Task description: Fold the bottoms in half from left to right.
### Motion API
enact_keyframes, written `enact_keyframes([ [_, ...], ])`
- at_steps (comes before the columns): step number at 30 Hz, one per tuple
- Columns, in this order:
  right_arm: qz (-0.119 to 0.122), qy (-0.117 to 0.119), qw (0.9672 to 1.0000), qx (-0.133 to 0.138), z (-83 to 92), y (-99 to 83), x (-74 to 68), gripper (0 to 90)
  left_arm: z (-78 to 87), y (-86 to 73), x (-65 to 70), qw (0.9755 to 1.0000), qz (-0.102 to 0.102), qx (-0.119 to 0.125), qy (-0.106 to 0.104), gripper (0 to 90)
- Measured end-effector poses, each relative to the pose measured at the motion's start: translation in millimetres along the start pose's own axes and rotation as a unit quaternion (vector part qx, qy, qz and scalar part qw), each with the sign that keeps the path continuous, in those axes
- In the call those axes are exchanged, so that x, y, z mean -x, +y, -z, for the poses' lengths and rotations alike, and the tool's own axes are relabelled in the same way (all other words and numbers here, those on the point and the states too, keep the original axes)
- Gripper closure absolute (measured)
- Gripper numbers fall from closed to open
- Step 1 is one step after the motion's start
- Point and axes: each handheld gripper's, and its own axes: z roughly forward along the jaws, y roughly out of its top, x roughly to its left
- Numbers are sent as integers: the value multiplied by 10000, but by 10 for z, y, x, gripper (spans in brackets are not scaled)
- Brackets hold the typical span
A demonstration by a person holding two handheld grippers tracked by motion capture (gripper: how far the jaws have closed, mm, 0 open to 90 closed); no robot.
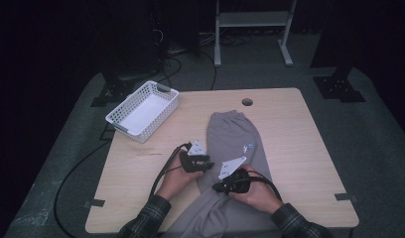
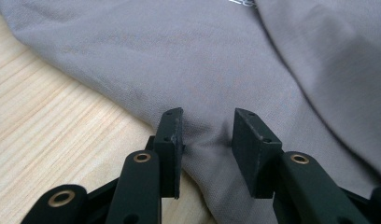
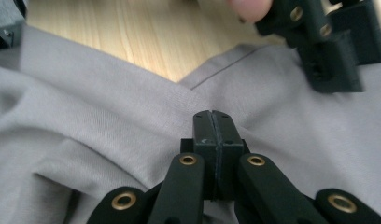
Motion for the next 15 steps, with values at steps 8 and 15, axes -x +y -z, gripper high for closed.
enact_keyframes([
  [8, -191, 9, 9996, 193, 236, -61, 36, 897, -2, 1, 2, 10000, -33, 3, 20, 632],
  [15, -283, -85, 9993, 221, 429, -183, 7, 898, -5, -3, 4, 10000, -12, 33, 18, 632],
])
